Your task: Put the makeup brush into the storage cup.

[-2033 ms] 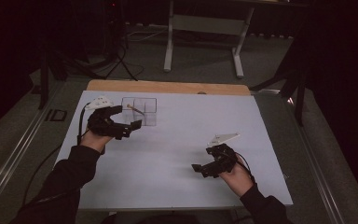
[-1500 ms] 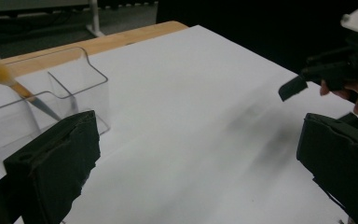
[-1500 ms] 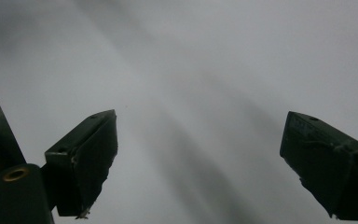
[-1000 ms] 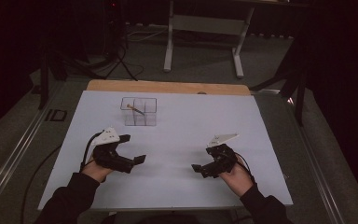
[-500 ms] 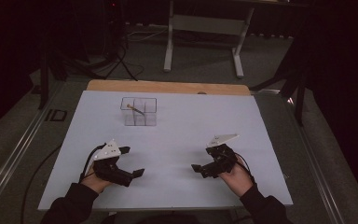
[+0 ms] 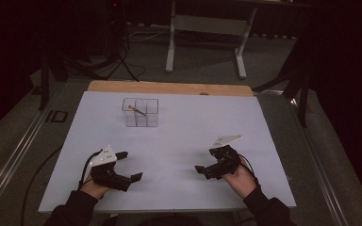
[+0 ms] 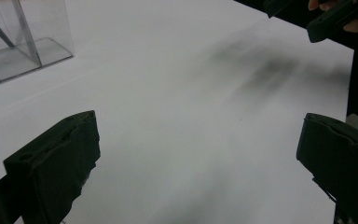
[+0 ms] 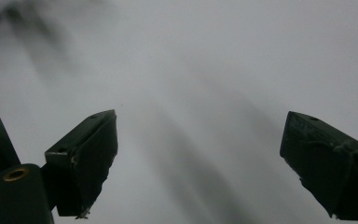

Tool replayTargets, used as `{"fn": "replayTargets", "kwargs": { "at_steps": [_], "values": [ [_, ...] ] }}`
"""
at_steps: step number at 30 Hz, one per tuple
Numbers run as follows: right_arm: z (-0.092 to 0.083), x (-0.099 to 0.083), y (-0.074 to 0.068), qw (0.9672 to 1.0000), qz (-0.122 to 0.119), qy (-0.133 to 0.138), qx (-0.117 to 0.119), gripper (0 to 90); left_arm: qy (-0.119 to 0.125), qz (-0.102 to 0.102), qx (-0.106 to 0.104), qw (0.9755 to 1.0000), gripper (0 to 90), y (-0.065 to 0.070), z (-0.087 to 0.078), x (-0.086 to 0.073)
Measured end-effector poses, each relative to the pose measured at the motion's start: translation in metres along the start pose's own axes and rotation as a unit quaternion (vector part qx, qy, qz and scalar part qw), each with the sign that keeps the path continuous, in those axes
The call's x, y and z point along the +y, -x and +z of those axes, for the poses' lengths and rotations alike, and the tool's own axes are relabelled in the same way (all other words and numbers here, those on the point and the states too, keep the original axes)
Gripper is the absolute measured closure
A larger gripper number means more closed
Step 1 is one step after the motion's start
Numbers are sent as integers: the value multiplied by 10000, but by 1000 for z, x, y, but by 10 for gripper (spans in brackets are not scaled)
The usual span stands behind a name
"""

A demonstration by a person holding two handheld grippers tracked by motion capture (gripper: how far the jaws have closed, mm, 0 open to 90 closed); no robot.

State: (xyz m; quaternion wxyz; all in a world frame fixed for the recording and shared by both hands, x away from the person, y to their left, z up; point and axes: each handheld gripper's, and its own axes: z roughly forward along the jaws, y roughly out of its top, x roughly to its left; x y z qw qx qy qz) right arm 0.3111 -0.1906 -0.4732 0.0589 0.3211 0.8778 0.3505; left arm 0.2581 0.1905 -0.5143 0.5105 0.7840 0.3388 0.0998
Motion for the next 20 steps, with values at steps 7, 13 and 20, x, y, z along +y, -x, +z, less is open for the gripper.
{"fn": "replayTargets", "kwargs": {
  "at_steps": [7, 13, 20],
  "values": [
    [3, -3, 0, 10000, -44, -65, -15, 109, -2, 19, -13, 10000, 0, 0, -1, -1],
    [3, -3, 1, 10000, -48, -46, -20, 109, -58, 5, -6, 10000, 0, -1, 0, -3],
    [1, -3, 1, 10000, -8, -28, -51, 109, -32, 5, -32, 10000, 0, -1, -1, -3]
  ]
}}
